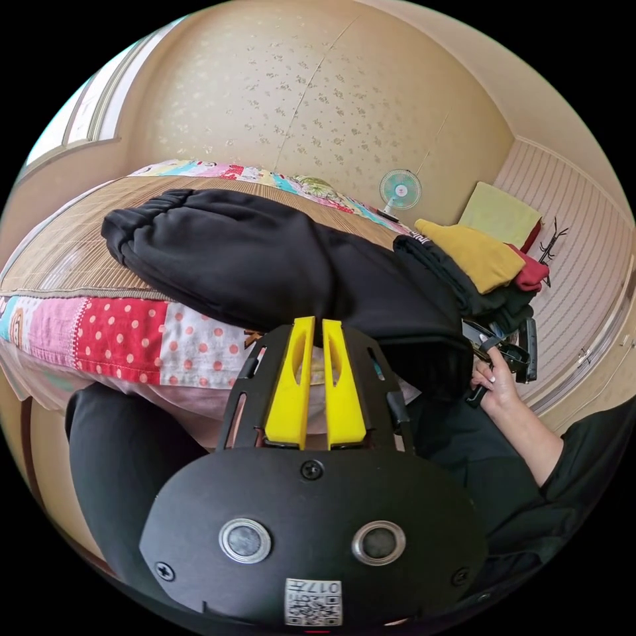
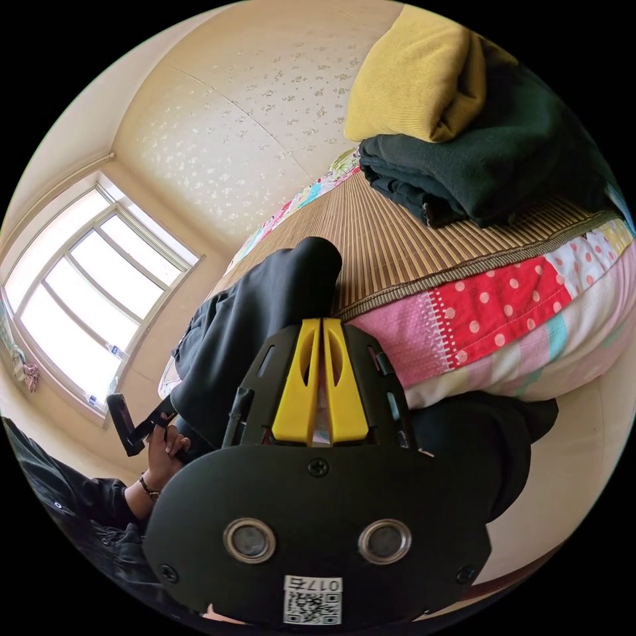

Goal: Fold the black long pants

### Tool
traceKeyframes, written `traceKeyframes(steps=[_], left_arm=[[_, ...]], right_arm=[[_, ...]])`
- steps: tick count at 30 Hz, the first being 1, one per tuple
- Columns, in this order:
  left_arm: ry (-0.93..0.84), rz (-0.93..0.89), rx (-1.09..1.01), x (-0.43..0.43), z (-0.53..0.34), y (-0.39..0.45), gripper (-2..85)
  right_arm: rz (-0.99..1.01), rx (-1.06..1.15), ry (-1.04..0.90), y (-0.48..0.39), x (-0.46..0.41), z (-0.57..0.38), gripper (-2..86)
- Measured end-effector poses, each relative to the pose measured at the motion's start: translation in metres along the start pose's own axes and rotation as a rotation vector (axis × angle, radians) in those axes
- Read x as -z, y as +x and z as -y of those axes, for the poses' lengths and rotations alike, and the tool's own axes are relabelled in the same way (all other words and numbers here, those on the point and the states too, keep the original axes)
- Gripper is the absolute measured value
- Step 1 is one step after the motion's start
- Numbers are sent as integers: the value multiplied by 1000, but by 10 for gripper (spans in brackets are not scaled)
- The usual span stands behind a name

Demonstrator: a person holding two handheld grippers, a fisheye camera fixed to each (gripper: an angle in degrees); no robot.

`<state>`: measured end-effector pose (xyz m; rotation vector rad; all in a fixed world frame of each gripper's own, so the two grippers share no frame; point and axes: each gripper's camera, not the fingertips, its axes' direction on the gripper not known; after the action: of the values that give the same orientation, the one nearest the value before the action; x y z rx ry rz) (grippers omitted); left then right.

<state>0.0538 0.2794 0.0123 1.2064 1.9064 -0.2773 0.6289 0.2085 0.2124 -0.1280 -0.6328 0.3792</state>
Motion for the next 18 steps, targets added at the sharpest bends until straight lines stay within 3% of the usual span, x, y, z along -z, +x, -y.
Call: traceKeyframes(steps=[18], left_arm=[[5, -16, 18, -29, 7, -35, 35]], right_arm=[[-1, -1, -1, -2, 3, 2, 4]])
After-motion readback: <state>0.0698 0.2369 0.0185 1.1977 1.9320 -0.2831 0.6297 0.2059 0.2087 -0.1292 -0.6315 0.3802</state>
